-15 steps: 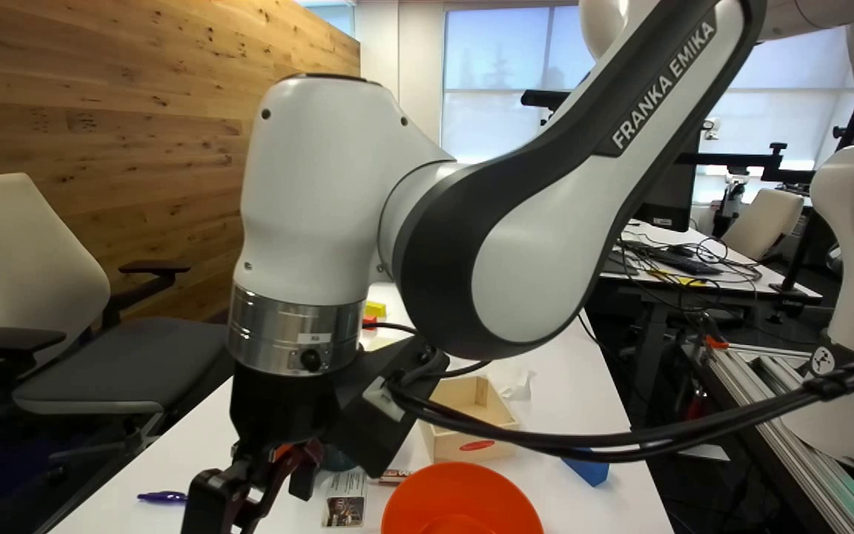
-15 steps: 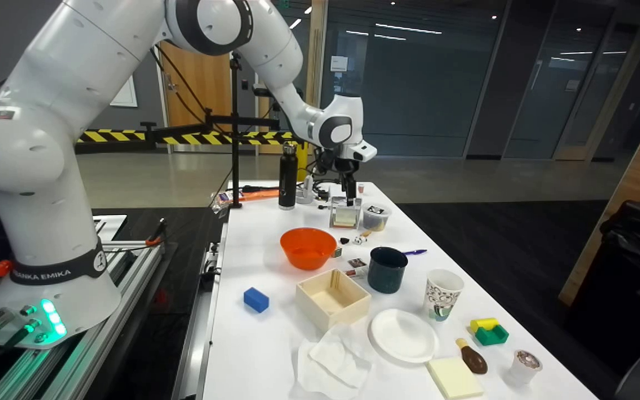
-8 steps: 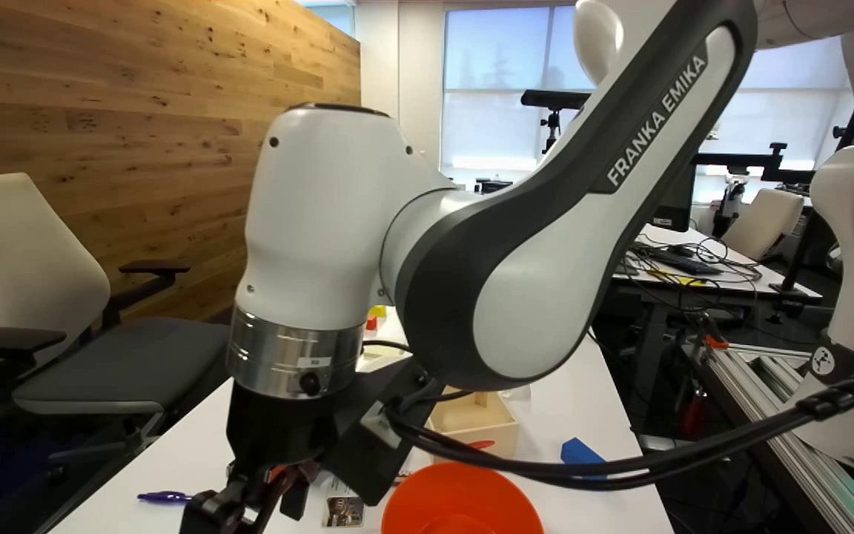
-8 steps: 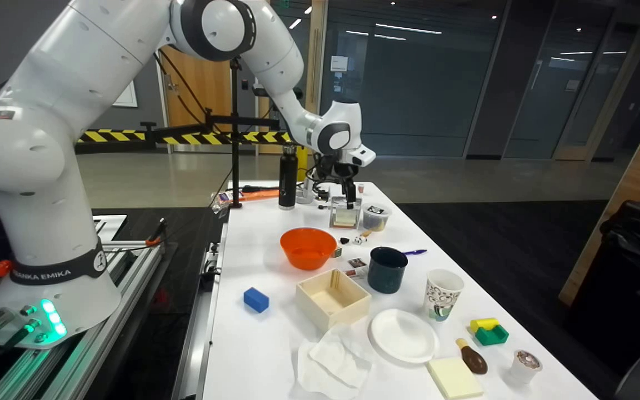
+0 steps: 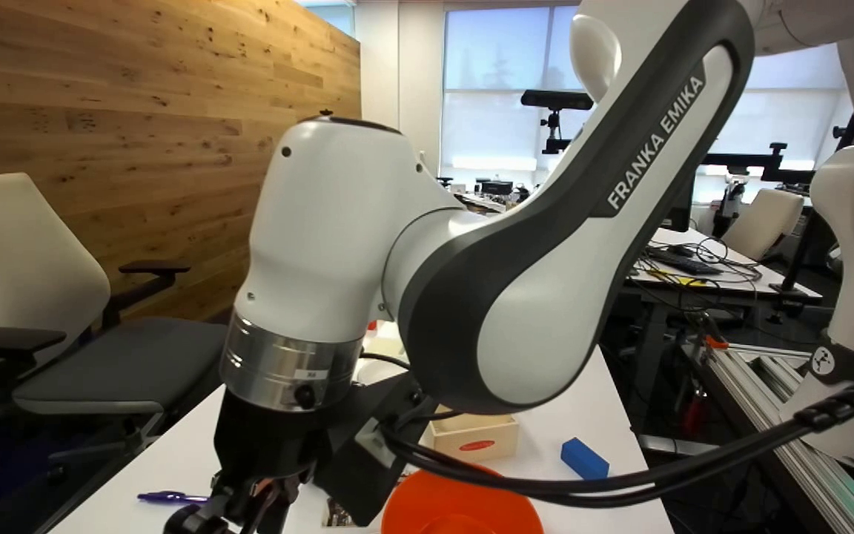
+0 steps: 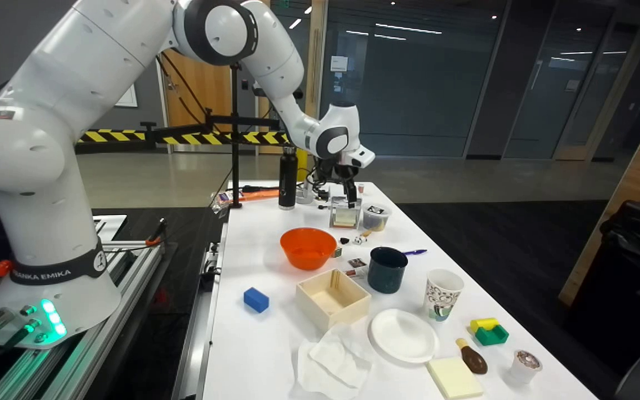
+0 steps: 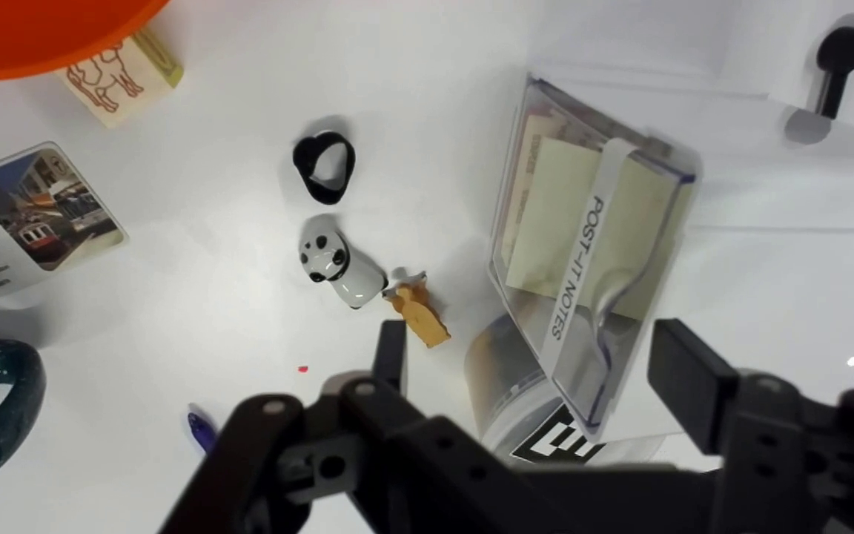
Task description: Open the white container on the left.
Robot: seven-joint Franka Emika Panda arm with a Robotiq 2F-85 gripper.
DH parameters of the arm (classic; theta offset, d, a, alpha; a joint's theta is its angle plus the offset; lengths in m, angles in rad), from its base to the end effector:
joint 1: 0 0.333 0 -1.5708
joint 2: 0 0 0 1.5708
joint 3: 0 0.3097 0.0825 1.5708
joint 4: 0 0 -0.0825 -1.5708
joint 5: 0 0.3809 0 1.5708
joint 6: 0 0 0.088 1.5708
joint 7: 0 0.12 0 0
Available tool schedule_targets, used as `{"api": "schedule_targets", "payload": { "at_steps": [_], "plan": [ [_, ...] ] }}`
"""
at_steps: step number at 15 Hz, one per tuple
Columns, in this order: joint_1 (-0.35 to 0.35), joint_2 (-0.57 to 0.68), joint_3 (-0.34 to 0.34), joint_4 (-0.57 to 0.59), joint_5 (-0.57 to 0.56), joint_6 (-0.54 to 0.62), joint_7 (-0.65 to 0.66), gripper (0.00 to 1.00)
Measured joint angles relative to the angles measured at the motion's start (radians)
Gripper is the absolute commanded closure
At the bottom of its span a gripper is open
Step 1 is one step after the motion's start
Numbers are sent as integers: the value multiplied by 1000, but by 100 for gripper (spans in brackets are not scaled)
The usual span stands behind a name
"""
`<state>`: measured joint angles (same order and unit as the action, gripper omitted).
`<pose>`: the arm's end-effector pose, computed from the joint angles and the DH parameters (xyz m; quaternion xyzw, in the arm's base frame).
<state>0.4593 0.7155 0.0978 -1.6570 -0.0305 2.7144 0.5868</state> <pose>0.6097 0.3698 0.2147 -0.9847 0.0193 -0.1332 0.1106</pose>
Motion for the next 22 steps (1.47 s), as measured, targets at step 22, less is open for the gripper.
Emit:
{"api": "schedule_targets", "payload": {
  "at_steps": [22],
  "plan": [
    [-29,6,35,-10,110,39,-66,27]
  ]
}}
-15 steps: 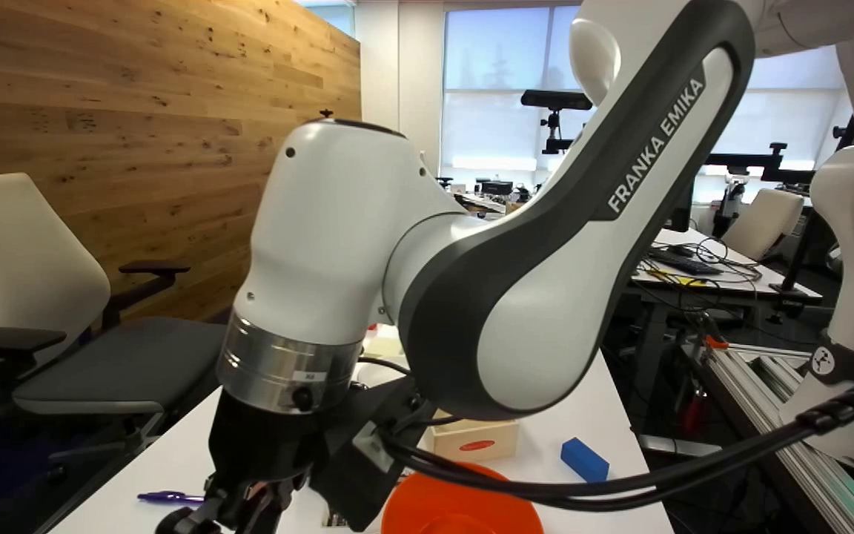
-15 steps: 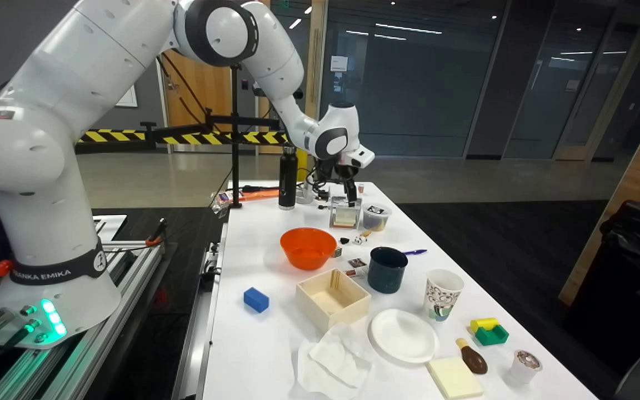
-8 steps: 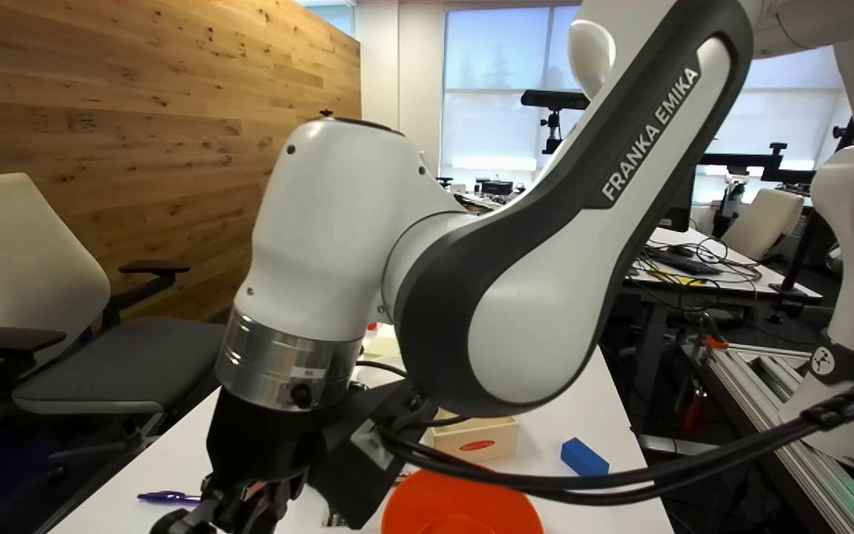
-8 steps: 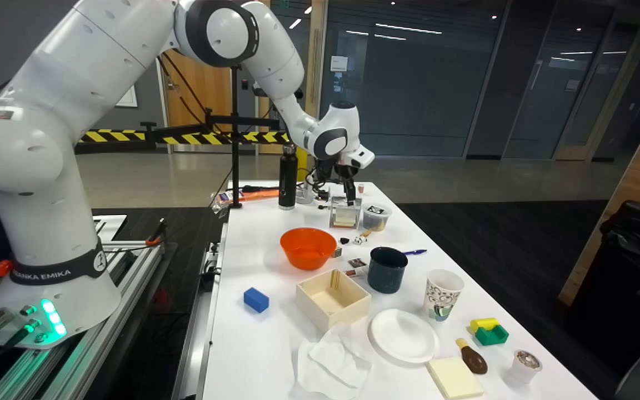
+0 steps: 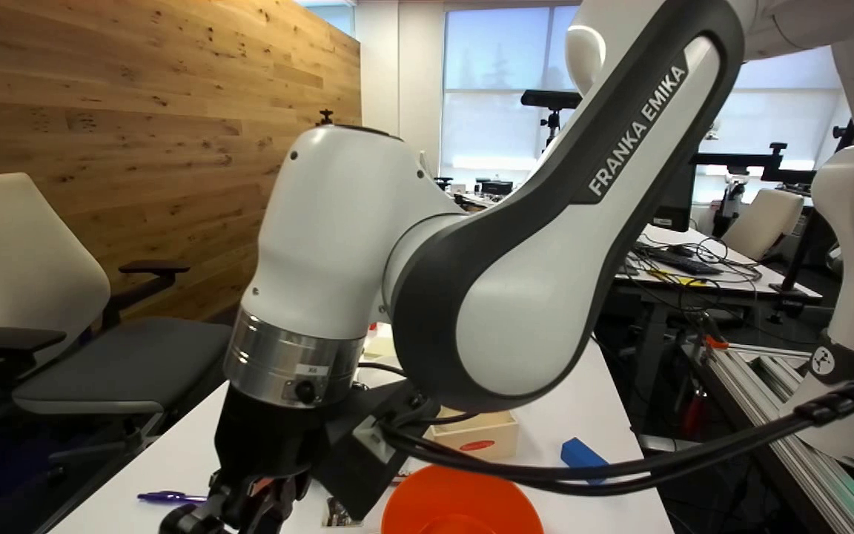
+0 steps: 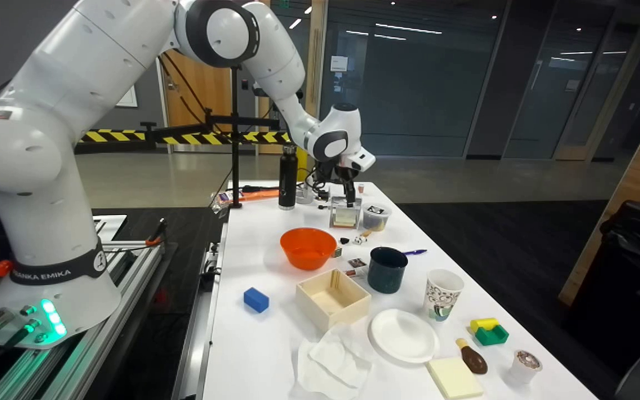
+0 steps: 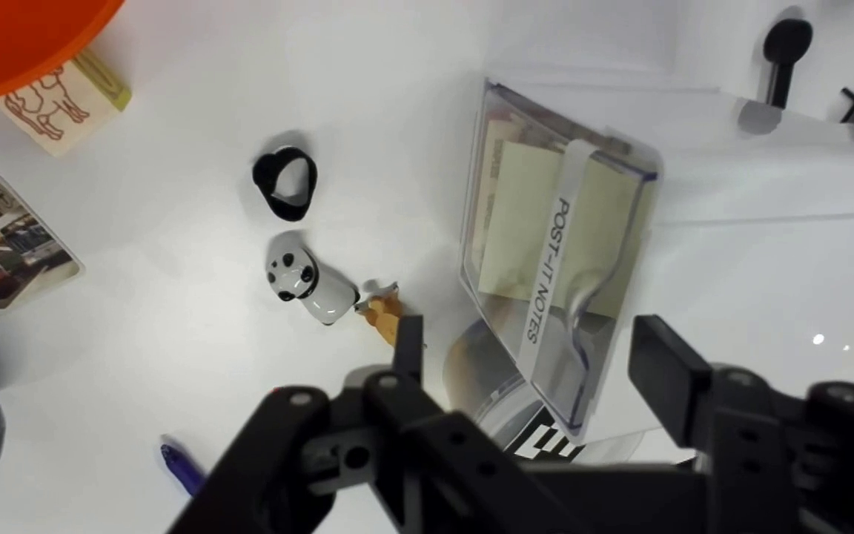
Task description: Open the white container on the left.
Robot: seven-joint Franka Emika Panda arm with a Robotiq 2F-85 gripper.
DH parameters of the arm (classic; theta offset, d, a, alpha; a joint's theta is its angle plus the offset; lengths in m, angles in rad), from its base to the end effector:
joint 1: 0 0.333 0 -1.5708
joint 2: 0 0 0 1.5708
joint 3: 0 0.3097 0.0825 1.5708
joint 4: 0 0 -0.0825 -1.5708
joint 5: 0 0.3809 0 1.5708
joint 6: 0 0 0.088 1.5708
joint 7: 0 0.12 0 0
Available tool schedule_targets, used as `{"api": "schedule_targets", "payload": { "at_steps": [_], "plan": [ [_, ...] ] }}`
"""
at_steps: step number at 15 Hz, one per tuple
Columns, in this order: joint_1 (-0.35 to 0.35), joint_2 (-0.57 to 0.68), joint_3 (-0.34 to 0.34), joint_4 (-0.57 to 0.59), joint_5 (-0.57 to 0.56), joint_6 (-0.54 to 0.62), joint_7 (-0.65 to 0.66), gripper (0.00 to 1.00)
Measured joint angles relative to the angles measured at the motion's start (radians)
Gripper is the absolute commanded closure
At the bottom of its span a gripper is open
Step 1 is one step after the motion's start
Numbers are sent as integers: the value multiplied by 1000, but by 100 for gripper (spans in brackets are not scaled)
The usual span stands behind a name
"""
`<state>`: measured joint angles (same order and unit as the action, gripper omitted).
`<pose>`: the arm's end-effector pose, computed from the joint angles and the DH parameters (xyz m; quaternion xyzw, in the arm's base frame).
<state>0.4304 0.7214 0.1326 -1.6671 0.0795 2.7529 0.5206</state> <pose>0.6109 0.3671 0.2121 -0.9806 0.0366 -0.1247 0.1468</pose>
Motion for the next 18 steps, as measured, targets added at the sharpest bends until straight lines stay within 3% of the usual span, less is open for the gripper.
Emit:
{"api": "schedule_targets", "payload": {
  "at_steps": [6,8,18],
  "plan": [
    [-19,0,12,-6,9,0,-33,31],
    [-26,0,22,-6,14,0,-48,40],
    [-47,3,51,-6,42,0,-93,37]
  ]
}}
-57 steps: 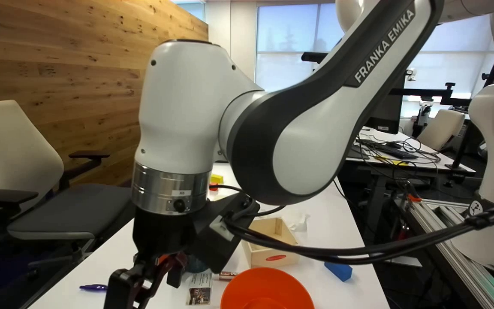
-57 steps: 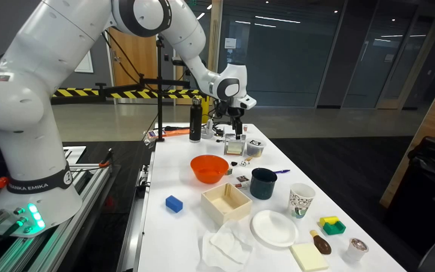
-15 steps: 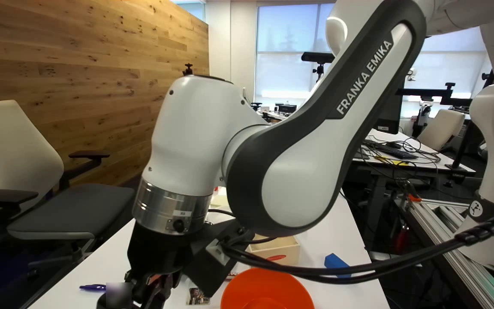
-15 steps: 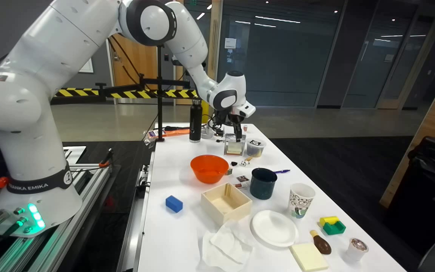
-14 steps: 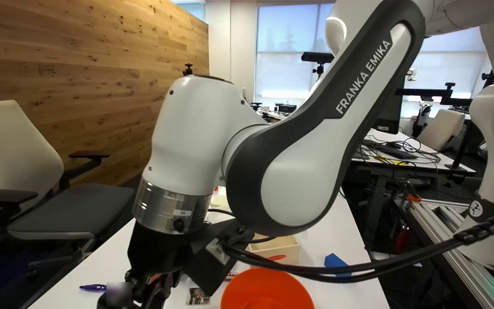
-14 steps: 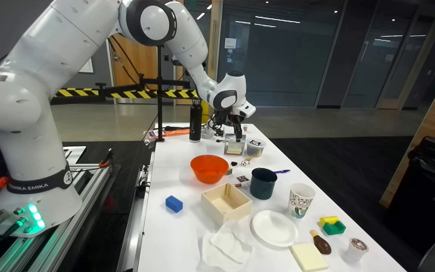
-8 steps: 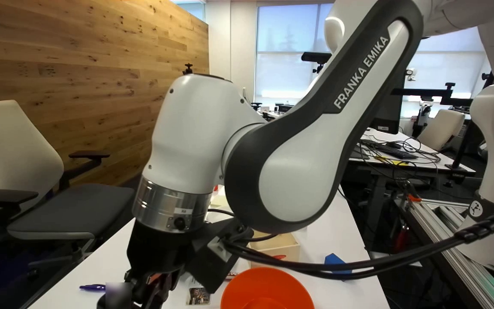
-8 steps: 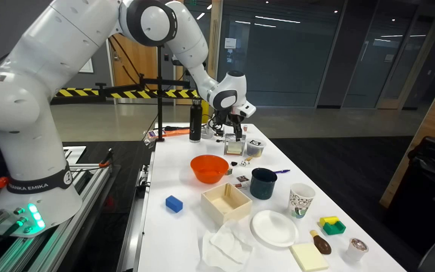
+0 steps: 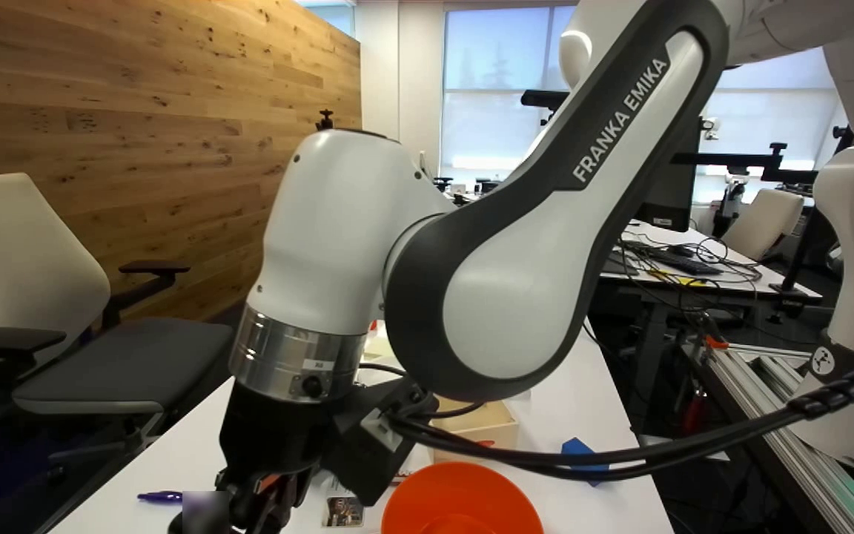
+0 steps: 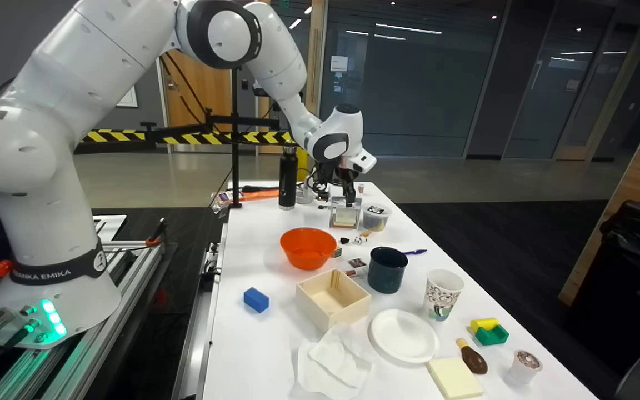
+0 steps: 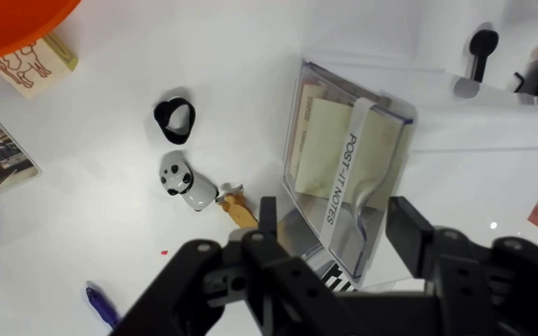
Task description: Open the white container on the left.
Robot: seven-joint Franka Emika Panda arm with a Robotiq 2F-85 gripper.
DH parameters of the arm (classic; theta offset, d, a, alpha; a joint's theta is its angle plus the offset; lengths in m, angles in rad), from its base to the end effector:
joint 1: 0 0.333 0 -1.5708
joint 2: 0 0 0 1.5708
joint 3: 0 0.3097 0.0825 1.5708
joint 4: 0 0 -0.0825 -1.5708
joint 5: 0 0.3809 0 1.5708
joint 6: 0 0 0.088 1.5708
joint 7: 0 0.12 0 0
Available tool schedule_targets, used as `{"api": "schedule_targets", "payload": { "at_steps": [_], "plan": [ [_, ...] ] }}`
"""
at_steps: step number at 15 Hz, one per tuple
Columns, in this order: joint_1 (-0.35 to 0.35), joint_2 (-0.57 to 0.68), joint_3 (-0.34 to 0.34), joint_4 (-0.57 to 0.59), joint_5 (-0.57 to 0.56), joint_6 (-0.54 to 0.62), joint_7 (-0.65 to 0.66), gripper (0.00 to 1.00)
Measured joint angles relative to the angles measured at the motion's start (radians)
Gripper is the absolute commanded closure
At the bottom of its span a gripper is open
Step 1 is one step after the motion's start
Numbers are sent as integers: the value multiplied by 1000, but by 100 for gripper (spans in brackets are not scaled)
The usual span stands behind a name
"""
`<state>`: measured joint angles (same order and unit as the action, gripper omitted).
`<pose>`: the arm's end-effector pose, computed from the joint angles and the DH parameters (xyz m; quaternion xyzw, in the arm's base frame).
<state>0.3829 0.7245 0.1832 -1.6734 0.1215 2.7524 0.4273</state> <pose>0.6112 0.3628 0.2099 -0.9798 0.0161 -0.1152 0.1626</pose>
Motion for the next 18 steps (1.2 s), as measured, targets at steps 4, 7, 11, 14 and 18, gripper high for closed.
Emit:
{"api": "schedule_targets", "payload": {
  "at_steps": [4,7,11,14,18],
  "plan": [
    [-3,9,0,0,0,0,-4,34],
    [-5,18,0,1,0,0,-7,37],
    [-11,22,5,2,1,0,-20,37],
    [-15,23,11,4,2,0,-32,38],
    [-17,23,14,10,2,2,-40,38]
  ]
}}
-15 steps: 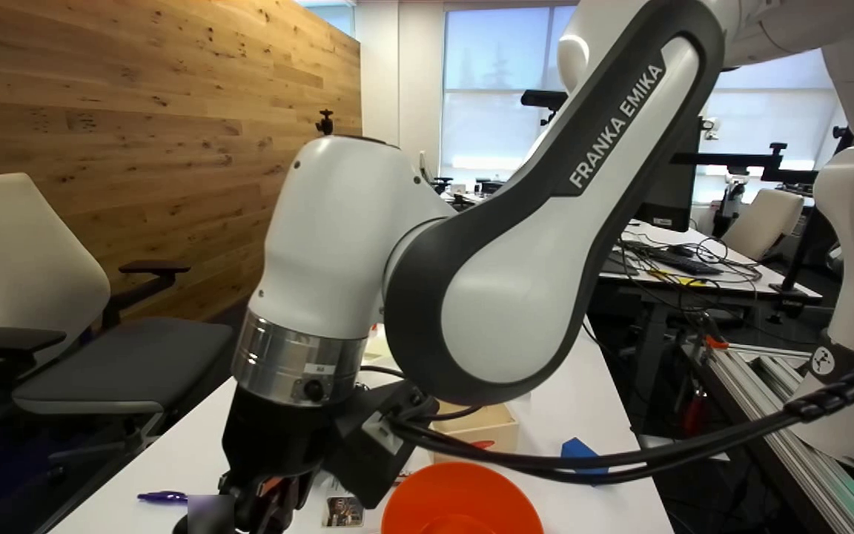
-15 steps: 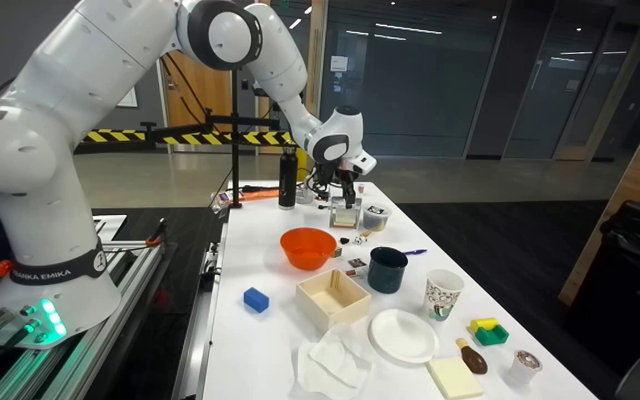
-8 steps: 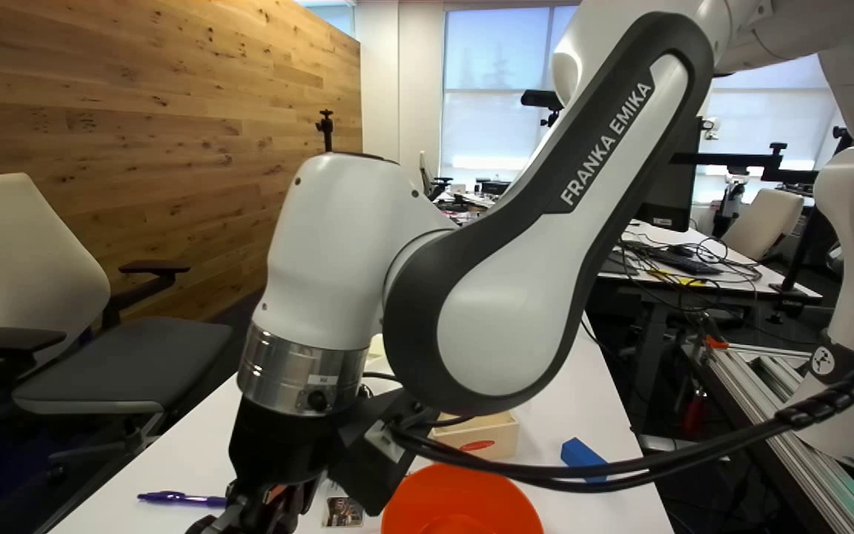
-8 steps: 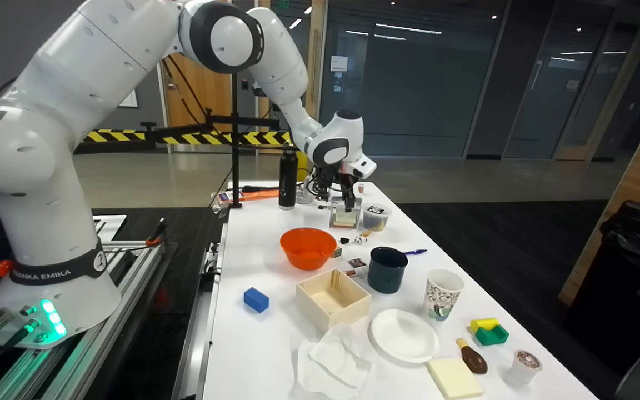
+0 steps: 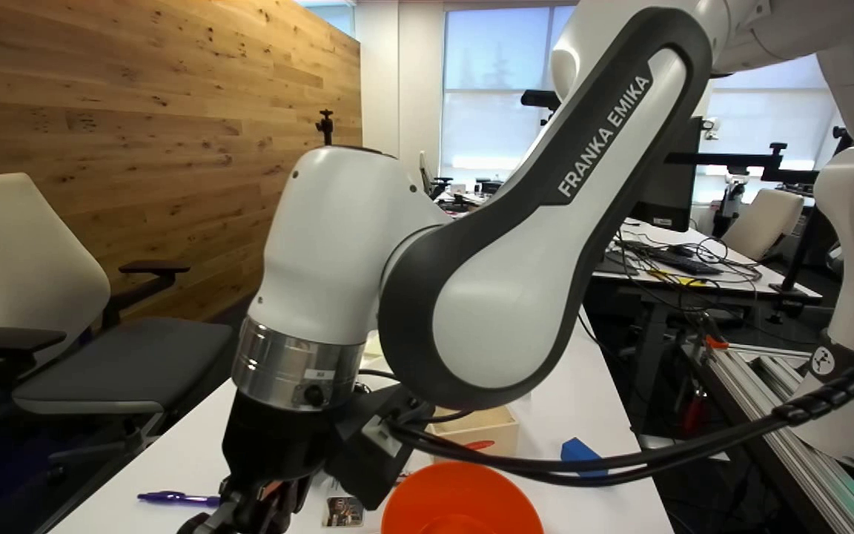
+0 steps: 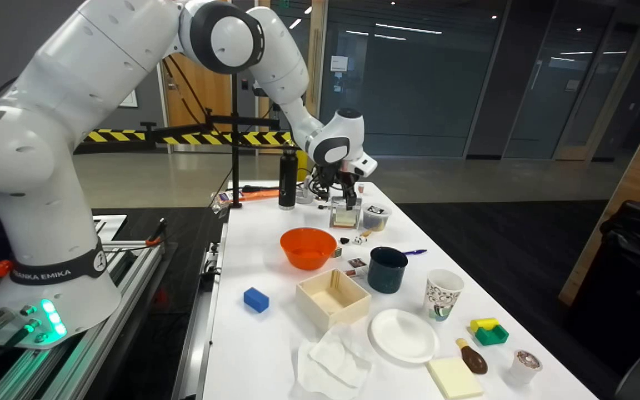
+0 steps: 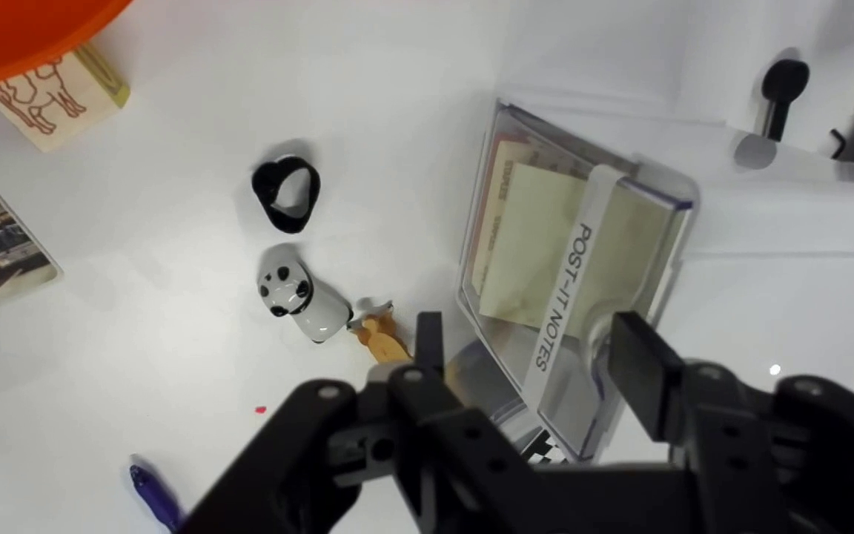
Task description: Open the white container on the left.
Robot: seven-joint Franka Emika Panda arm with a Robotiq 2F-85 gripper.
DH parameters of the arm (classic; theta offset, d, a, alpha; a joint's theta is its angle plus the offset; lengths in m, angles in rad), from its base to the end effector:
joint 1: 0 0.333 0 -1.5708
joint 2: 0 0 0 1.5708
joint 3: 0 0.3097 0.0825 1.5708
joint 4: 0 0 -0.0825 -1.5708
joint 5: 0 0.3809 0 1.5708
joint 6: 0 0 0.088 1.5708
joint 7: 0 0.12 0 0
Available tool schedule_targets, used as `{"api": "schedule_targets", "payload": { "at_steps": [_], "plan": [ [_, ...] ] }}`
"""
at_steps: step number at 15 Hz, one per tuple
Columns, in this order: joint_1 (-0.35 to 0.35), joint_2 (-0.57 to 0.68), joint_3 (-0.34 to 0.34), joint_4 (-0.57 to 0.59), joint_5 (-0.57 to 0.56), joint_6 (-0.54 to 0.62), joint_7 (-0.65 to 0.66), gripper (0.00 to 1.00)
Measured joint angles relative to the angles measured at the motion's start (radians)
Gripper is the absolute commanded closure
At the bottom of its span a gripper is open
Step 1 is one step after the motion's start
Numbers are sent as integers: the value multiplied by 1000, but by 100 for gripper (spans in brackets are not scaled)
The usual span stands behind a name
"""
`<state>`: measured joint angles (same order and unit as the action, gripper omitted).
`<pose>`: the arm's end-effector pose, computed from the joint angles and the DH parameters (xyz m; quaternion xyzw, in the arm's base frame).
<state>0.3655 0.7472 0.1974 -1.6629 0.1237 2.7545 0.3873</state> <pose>0.6138 0.3597 0.1999 -0.9802 0.0032 -0.1121 0.1635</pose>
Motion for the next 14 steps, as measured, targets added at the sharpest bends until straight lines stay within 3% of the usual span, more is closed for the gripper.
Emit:
{"api": "schedule_targets", "payload": {
  "at_steps": [14],
  "plan": [
    [-2,12,5,3,14,31,-2,38]
  ]
}}
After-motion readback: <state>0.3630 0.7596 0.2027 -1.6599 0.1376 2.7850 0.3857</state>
